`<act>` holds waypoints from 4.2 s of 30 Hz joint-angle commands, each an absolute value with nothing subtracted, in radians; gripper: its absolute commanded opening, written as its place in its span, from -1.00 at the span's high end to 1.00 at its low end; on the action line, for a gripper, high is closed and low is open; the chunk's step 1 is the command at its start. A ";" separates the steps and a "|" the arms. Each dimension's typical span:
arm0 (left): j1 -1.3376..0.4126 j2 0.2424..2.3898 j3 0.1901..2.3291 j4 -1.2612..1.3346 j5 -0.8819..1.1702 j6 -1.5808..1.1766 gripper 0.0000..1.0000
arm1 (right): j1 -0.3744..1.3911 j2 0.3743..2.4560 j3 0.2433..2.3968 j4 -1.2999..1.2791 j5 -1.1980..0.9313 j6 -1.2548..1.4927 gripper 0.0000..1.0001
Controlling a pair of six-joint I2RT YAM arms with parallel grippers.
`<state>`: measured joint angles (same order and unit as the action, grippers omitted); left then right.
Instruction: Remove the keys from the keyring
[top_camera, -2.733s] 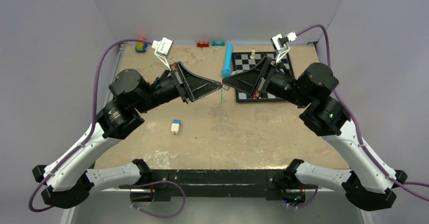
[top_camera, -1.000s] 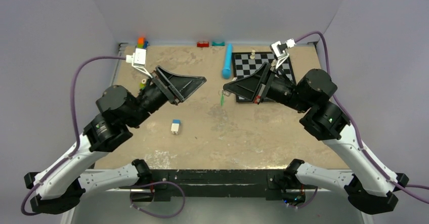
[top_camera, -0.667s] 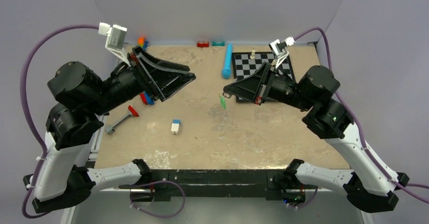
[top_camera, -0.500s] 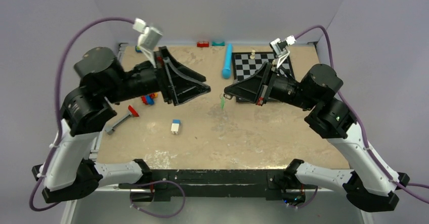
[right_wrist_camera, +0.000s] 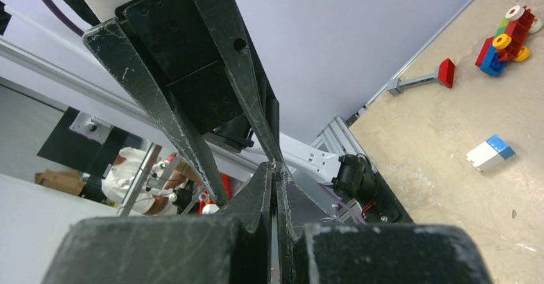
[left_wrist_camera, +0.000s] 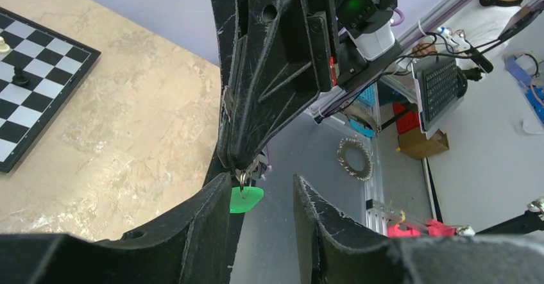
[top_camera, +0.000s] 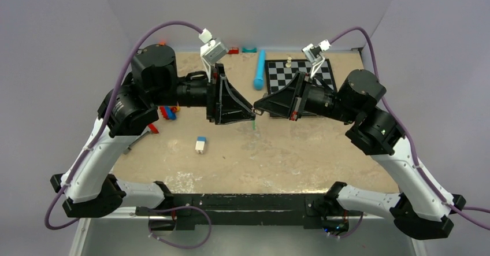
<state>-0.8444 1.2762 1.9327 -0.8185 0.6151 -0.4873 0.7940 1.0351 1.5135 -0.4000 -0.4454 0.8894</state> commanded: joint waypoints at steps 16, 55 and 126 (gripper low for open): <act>-0.838 1.311 2.050 -0.914 0.643 -0.410 0.27 | 0.800 1.035 1.537 -0.362 -0.474 0.881 1.00; -0.839 1.296 1.963 -0.811 0.601 -0.481 1.00 | 0.799 1.030 1.513 -0.341 -0.472 0.891 1.00; -0.968 0.976 1.307 -0.042 -0.107 -1.034 1.00 | 0.810 0.986 1.371 -0.140 -0.432 1.002 1.00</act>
